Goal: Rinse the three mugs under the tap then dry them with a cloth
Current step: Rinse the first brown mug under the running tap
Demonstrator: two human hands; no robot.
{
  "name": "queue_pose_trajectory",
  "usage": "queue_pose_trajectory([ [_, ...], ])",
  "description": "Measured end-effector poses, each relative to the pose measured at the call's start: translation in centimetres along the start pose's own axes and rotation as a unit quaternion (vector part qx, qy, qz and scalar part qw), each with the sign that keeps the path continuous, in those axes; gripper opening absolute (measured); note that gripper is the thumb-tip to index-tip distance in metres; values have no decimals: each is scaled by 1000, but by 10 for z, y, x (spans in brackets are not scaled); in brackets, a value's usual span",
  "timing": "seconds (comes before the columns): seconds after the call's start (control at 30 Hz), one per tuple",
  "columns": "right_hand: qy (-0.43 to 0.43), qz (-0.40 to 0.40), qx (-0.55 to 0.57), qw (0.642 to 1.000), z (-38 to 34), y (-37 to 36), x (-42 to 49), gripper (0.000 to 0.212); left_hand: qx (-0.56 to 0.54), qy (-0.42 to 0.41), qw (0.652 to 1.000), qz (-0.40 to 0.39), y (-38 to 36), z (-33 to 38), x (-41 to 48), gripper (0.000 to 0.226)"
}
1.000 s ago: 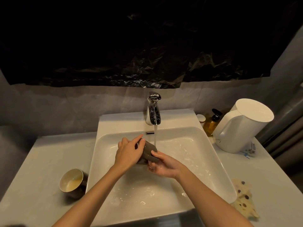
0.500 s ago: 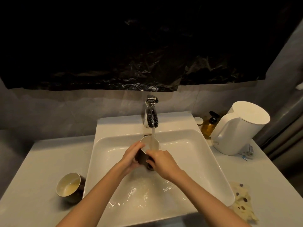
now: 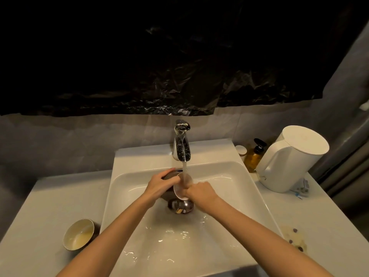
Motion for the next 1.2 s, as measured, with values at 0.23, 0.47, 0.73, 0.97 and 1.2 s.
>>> queue_pose_trajectory([
  [0.23, 209, 145, -208, 945, 17, 23, 12, 57, 30, 54, 992, -108, -3, 6, -4, 33],
  [0.47, -19, 57, 145, 988, 7, 3, -3, 28, -67, 53, 996, -19, -5, 4, 2, 36],
  [0.73, -9, 90, 196, 976, 7, 4, -9, 28, -82, 59, 994, -28, -4, 3, -1, 58],
  [0.97, -59, 128, 658, 739, 8, -8, -6, 26, -141, 77, 985, -60, 0, -26, -8, 51],
  [1.2, -130, 75, 837, 526, -20, -31, -1, 31, -147, 102, 980, 86, 6, -48, -30, 42],
])
Point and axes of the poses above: each hand's wrist, its own x-axis towards the middle knuckle, its own y-axis out of the back of the hand, z = x × y, the point moved 5 cm from there along x, towards the middle knuckle, and after that the axes turned 1 degree about -x, right-handed, at the moved point
